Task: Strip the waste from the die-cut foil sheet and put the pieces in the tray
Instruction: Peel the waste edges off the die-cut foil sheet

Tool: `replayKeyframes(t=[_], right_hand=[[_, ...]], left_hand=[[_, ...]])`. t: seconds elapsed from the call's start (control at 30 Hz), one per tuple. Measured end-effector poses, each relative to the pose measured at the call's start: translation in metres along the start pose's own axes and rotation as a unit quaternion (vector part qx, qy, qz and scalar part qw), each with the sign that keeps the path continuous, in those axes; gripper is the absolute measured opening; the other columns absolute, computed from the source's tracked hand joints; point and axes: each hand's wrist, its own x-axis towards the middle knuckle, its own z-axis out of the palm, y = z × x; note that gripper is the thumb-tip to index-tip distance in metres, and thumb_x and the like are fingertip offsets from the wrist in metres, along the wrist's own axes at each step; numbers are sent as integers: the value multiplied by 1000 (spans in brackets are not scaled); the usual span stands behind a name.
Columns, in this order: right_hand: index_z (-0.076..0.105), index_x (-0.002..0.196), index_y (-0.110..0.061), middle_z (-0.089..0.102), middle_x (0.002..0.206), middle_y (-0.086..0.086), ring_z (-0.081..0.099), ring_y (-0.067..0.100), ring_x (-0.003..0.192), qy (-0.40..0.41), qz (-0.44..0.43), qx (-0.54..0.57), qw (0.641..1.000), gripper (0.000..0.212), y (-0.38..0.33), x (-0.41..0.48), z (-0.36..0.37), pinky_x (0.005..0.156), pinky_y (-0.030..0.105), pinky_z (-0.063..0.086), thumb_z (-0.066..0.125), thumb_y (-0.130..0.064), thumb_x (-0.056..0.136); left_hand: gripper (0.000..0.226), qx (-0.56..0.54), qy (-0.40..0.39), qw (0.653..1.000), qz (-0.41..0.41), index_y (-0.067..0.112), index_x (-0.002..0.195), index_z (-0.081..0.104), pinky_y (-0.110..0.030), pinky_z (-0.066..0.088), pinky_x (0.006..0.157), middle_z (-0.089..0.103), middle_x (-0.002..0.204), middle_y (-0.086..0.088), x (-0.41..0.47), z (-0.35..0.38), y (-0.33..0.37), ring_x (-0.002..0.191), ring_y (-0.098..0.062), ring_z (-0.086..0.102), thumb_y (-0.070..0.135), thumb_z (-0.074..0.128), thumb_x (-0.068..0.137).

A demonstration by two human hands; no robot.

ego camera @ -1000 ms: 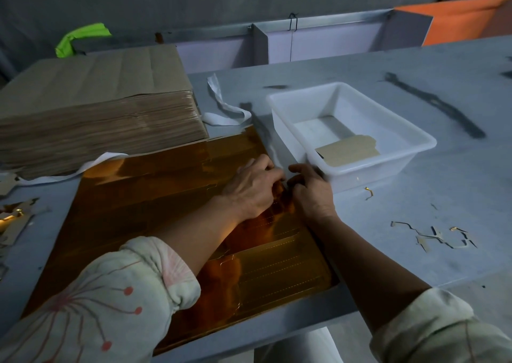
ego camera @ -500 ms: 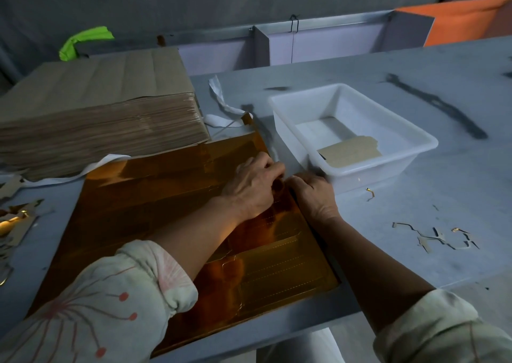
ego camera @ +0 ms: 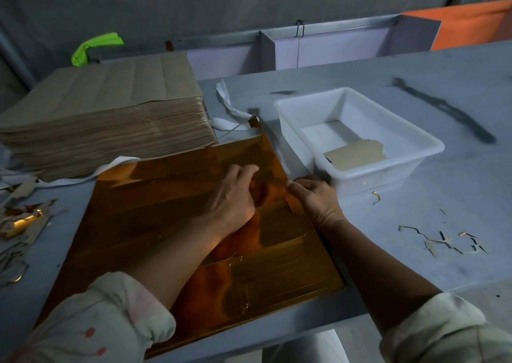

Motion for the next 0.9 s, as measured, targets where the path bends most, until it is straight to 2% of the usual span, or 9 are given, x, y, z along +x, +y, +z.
replayKeyframes(t=[0.07,0.1,0.2,0.3,0.43,0.53,0.67,0.8,0.9], right_hand=[[77,89,-10,64,97,2,61,22,93,1,-2,-3,1000,37,0,0,0,85,36,49,59,-42,95],[77,91,-10,64,101,3,61,22,95,1,-2,-4,1000,36,0,0,0,87,38,49,59,-42,95],[76,97,-11,64,107,5,60,24,100,-2,1,-12,1000,34,-1,0,1,91,40,49,59,-41,95],[75,97,-12,63,106,5,60,26,100,-10,2,-18,1000,33,-3,-1,1,91,41,49,58,-40,96],[74,98,-8,65,102,10,61,31,96,-26,8,-36,999,35,-9,-1,-1,86,40,49,57,-38,97],[71,88,-3,67,91,20,63,36,85,-41,10,-60,997,37,-16,-2,-3,79,45,52,56,-35,97],[60,65,-12,58,70,2,55,15,63,-16,-51,-132,990,37,-26,-1,-4,56,25,39,56,-32,96],[55,58,-21,48,46,-11,44,3,42,-46,-27,-22,998,39,-38,2,-6,51,23,35,60,-29,95],[64,67,-15,59,50,-8,58,6,44,-74,28,111,991,33,-47,-1,-9,48,21,45,60,-30,96]], left_hand=[[58,-3,3,999,-36,35,148,26,-14,37,68,36,144,-1,-10,-2,-13,103,-8,47,19,52,98],[56,-5,2,999,-54,35,148,26,-13,34,68,34,146,-1,-16,-3,-18,106,-9,47,23,51,100],[51,-1,-4,994,-107,34,149,26,-21,37,84,30,151,0,-32,-6,-30,126,-18,45,33,45,102],[51,-4,-19,990,-137,35,151,25,-30,38,95,28,153,1,-46,-9,-38,134,-20,39,42,40,102],[55,31,-34,987,-152,36,152,20,-43,26,114,21,159,2,-61,-9,-42,144,-23,25,52,32,101],[54,64,-34,988,-134,35,153,20,-43,11,120,19,161,0,-67,-3,-47,148,-22,18,52,25,102],[51,72,-9,991,-114,34,152,24,-40,3,120,20,161,0,-70,4,-54,150,-18,12,49,19,103],[50,70,1,991,-117,34,152,25,-37,2,119,22,161,2,-68,8,-57,150,-16,13,47,18,104],[50,78,8,989,-125,34,151,26,-36,3,119,24,161,4,-67,11,-60,149,-15,15,48,18,103]])
